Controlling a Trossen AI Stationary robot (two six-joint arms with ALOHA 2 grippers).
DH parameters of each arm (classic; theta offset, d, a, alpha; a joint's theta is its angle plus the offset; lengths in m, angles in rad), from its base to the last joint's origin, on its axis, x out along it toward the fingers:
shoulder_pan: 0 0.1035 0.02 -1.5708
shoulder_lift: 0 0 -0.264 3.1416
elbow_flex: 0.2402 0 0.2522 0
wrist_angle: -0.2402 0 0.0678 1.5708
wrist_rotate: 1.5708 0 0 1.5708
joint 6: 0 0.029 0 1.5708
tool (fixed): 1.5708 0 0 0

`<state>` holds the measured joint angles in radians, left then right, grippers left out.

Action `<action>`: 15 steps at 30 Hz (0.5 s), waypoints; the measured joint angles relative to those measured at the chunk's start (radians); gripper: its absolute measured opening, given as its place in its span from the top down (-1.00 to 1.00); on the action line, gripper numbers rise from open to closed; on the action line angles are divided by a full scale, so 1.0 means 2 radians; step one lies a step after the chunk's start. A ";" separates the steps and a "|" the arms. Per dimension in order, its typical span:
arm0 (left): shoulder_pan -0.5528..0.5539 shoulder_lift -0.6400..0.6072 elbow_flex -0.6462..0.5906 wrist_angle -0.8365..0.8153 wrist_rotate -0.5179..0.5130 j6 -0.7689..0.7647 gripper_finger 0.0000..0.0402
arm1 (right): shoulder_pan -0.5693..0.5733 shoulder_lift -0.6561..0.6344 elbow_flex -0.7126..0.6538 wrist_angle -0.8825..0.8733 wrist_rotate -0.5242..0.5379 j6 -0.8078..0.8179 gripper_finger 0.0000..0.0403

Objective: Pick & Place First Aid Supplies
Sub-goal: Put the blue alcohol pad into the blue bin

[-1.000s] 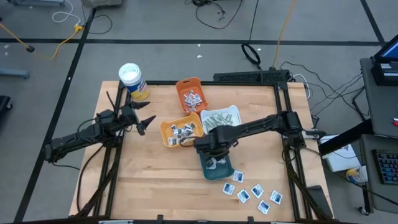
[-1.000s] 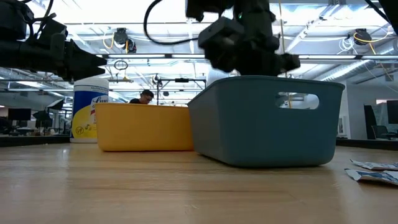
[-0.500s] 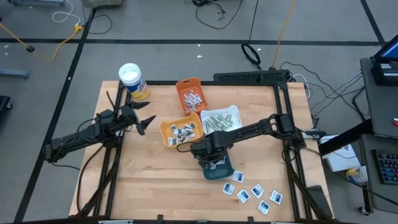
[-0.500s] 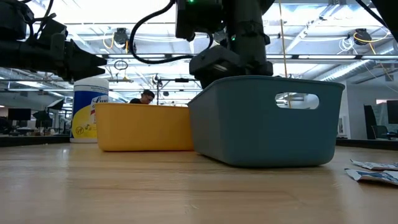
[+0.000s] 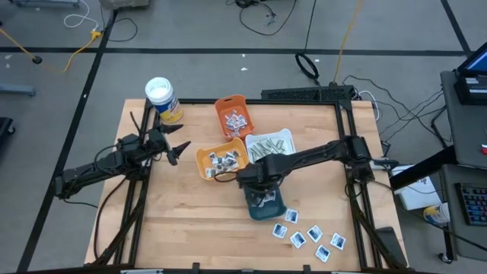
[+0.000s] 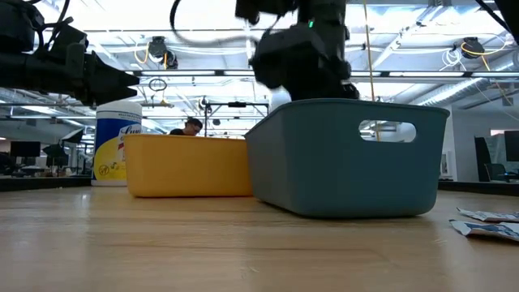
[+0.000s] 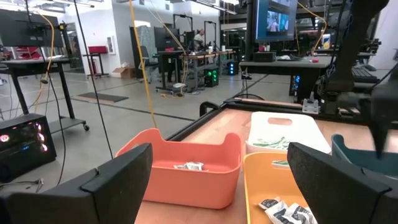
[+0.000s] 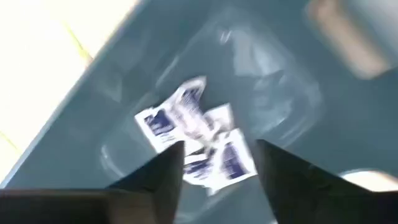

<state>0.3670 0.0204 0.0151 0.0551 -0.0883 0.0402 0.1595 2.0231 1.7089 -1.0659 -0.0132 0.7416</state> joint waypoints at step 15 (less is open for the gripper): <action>0.000 0.000 0.000 0.000 0.000 0.000 -0.89 | 0.058 -0.152 -0.176 0.188 0.087 -0.081 -0.54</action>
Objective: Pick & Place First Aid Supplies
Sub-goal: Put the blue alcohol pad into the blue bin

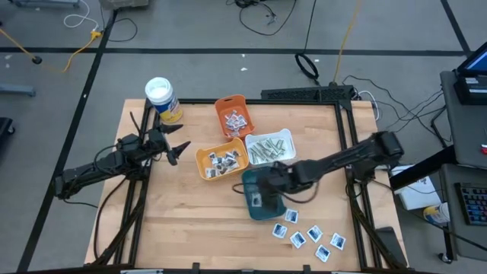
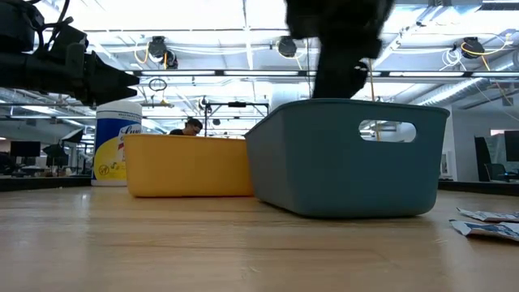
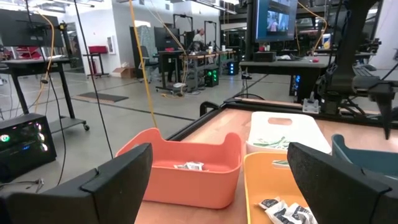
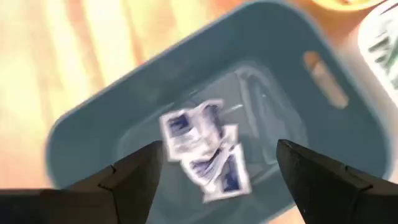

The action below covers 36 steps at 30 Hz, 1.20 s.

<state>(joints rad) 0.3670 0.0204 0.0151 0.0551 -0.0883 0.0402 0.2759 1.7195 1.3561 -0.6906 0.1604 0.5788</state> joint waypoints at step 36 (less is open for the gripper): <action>0.000 0.000 0.000 0.000 0.000 0.000 -0.89 | 0.159 -0.136 -0.229 0.042 -0.041 0.084 -0.54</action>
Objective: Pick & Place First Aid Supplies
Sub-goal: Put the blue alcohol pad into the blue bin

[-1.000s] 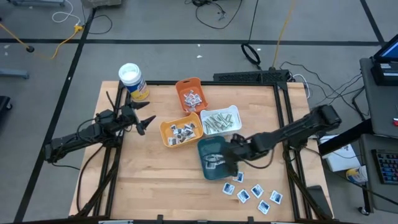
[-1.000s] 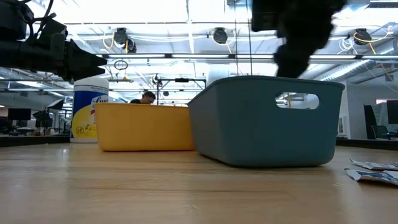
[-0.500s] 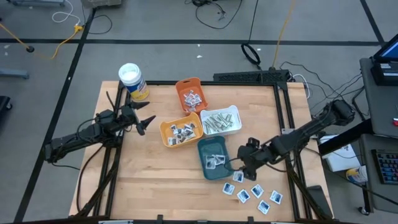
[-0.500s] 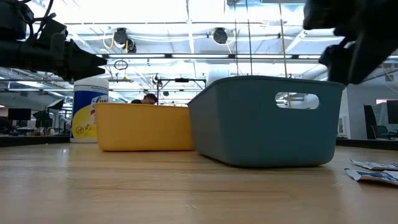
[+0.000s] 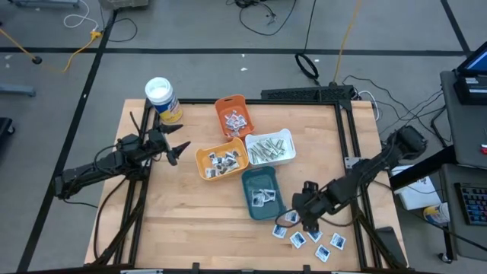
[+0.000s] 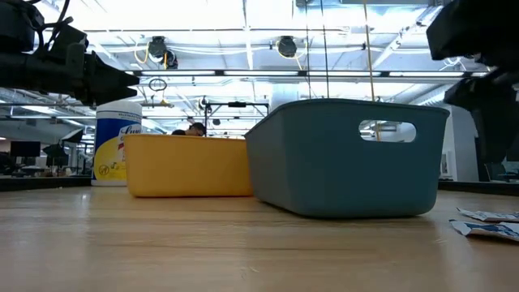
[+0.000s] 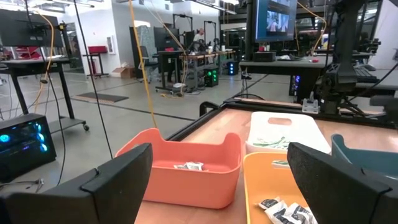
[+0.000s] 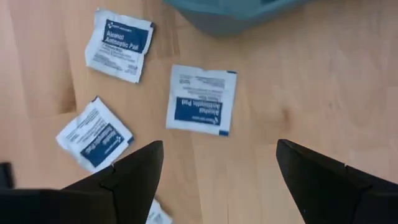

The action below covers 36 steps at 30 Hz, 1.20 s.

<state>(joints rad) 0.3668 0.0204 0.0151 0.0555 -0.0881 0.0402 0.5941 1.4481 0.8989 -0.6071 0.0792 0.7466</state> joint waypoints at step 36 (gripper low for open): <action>0.000 0.000 0.000 0.000 0.000 0.000 -0.89 | 0.011 0.098 0.012 0.062 0.009 -0.014 0.94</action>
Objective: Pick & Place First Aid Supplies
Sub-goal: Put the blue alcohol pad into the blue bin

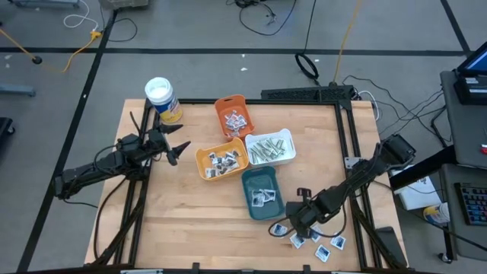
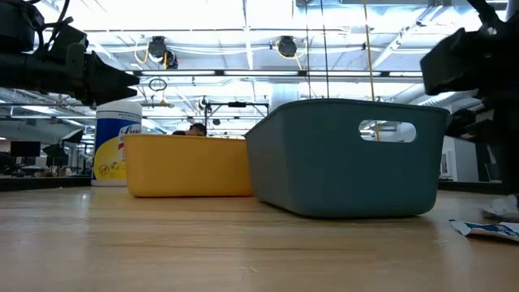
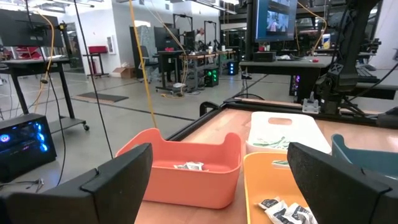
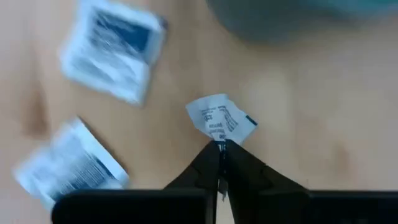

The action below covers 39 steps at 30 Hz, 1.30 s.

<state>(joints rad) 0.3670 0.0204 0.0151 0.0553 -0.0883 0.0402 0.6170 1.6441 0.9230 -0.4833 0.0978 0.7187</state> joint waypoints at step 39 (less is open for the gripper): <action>0.000 0.000 0.000 0.000 0.000 0.000 -0.89 | -0.192 0.097 0.328 -0.310 -0.038 -0.195 1.00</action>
<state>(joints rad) 0.3672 0.0204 0.0151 0.0555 -0.0883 0.0402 0.2339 1.8388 1.5790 -1.1042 0.0212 0.3291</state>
